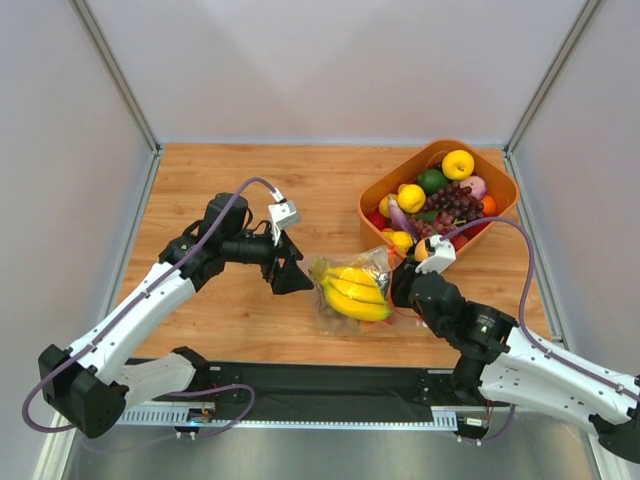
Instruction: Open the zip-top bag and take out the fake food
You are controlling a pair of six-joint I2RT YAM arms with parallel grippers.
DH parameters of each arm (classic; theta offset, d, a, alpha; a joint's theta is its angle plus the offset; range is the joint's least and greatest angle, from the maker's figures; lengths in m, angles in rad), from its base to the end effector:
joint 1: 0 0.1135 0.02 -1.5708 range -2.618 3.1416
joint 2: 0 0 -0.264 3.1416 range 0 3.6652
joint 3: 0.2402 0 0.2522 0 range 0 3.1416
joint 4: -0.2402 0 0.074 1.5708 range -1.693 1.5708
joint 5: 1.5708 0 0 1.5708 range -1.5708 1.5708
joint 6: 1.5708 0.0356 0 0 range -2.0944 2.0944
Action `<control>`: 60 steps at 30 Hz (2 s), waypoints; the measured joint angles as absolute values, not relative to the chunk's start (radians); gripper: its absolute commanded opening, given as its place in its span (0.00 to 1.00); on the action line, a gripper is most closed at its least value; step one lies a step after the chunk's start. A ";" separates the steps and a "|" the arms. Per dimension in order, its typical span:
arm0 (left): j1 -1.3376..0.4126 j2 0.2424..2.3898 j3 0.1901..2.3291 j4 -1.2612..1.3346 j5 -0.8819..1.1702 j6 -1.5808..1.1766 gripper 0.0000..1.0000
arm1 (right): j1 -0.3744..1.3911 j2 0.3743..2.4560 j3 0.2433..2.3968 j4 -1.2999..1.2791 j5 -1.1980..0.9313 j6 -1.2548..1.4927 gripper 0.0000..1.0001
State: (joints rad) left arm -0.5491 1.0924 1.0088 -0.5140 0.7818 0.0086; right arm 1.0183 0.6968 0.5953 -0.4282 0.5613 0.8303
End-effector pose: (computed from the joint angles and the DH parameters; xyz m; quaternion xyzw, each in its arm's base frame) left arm 0.1828 -0.1412 0.3313 0.3962 0.7366 -0.4400 0.3267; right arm 0.0986 0.1239 0.2652 0.0589 0.8429 0.2367 0.4797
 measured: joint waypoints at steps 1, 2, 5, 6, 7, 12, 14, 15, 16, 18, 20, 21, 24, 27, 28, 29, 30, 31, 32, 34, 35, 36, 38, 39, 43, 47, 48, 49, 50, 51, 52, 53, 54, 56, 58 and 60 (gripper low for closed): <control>-0.549 1.092 1.009 -0.514 0.783 0.016 0.99 | 1.010 0.689 0.594 -0.428 0.550 0.825 0.00; -0.548 1.092 1.008 -0.514 0.784 0.023 0.99 | 1.004 0.683 0.593 -0.429 0.540 0.821 0.00; -0.548 1.097 0.996 -0.512 0.782 0.036 0.99 | 0.994 0.667 0.592 -0.428 0.517 0.812 0.00; -0.548 1.102 0.992 -0.512 0.777 0.040 0.99 | 0.993 0.662 0.590 -0.427 0.511 0.810 0.00; -0.548 1.110 0.989 -0.512 0.771 0.044 0.99 | 0.991 0.656 0.587 -0.426 0.502 0.809 0.00; -0.548 1.138 0.974 -0.513 0.724 0.063 1.00 | 0.984 0.640 0.574 -0.413 0.474 0.805 0.00; -0.548 1.138 0.967 -0.513 0.712 0.077 0.99 | 0.978 0.637 0.570 -0.409 0.463 0.805 0.00; -0.548 1.138 0.966 -0.513 0.702 0.083 0.99 | 0.973 0.636 0.569 -0.407 0.456 0.805 0.00; -0.548 1.138 0.965 -0.513 0.693 0.089 0.99 | 0.968 0.636 0.569 -0.406 0.450 0.805 0.00; -0.548 1.139 0.962 -0.513 0.678 0.100 0.98 | 0.960 0.632 0.568 -0.402 0.439 0.805 0.00; -0.548 1.143 0.960 -0.513 0.684 0.105 0.90 | 0.950 0.626 0.562 -0.394 0.425 0.804 0.00; -0.548 1.147 0.960 -0.513 0.691 0.107 0.72 | 0.945 0.623 0.558 -0.391 0.419 0.804 0.00; -0.548 1.168 0.960 -0.514 0.723 0.115 0.49 | 0.928 0.620 0.549 -0.387 0.398 0.803 0.00; -0.548 1.194 0.960 -0.517 0.757 0.118 0.19 | 0.905 0.620 0.546 -0.385 0.381 0.801 0.00; -0.548 1.203 0.960 -0.522 0.767 0.117 0.12 | 0.896 0.620 0.545 -0.385 0.374 0.798 0.00; -0.548 1.212 0.960 -0.526 0.776 0.121 0.07 | 0.888 0.620 0.545 -0.385 0.370 0.796 0.00; -0.548 1.219 0.960 -0.530 0.781 0.125 0.00 | 0.881 0.619 0.545 -0.386 0.365 0.794 0.00; -0.548 1.224 0.961 -0.534 0.785 0.128 0.00 | 0.874 0.617 0.545 -0.388 0.360 0.789 0.00; -0.548 1.227 0.961 -0.536 0.785 0.130 0.00 | 0.870 0.615 0.545 -0.390 0.357 0.787 0.00; -0.548 1.229 0.961 -0.543 0.778 0.130 0.00 | 0.862 0.604 0.546 -0.402 0.356 0.778 0.00; -0.548 1.229 0.963 -0.550 0.765 0.130 0.00 | 0.859 0.598 0.546 -0.410 0.356 0.775 0.00; -0.548 1.229 0.966 -0.558 0.748 0.130 0.00 | 0.856 0.590 0.549 -0.421 0.357 0.769 0.00; -0.549 1.230 0.976 -0.567 0.703 0.130 0.00 | 0.852 0.571 0.561 -0.447 0.361 0.757 0.00; -0.549 1.230 0.980 -0.569 0.681 0.130 0.00 | 0.851 0.563 0.571 -0.463 0.364 0.753 0.00; -0.548 1.242 1.007 -0.590 0.594 0.129 0.00 | 0.847 0.514 0.624 -0.535 0.390 0.730 0.00; -0.548 1.250 1.019 -0.607 0.519 0.122 0.00 | 0.845 0.459 0.664 -0.598 0.424 0.712 0.00; -0.548 1.250 1.021 -0.612 0.501 0.120 0.00 | 0.844 0.447 0.675 -0.618 0.433 0.708 0.00; -0.548 1.250 1.021 -0.614 0.487 0.118 0.00 | 0.843 0.440 0.683 -0.633 0.439 0.706 0.00; -0.548 1.250 1.023 -0.619 0.470 0.116 0.00 | 0.843 0.434 0.693 -0.650 0.445 0.704 0.00; -0.548 1.251 1.024 -0.622 0.455 0.113 0.00 | 0.843 0.427 0.700 -0.664 0.451 0.701 0.00; -0.548 1.251 1.025 -0.622 0.437 0.110 0.00 | 0.843 0.422 0.707 -0.682 0.456 0.700 0.00; -0.548 1.253 1.027 -0.625 0.423 0.107 0.00 | 0.843 0.418 0.713 -0.699 0.463 0.698 0.00; -0.548 1.255 1.029 -0.628 0.413 0.105 0.00 | 0.843 0.416 0.717 -0.712 0.467 0.694 0.00; -0.548 1.261 1.038 -0.636 0.389 0.099 0.00 | 0.843 0.410 0.728 -0.748 0.481 0.688 0.00; -0.548 1.262 1.043 -0.641 0.371 0.094 0.00 | 0.843 0.404 0.739 -0.782 0.498 0.682 0.00; -0.548 1.262 1.047 -0.649 0.348 0.091 0.00 | 0.843 0.401 0.754 -0.822 0.517 0.677 0.00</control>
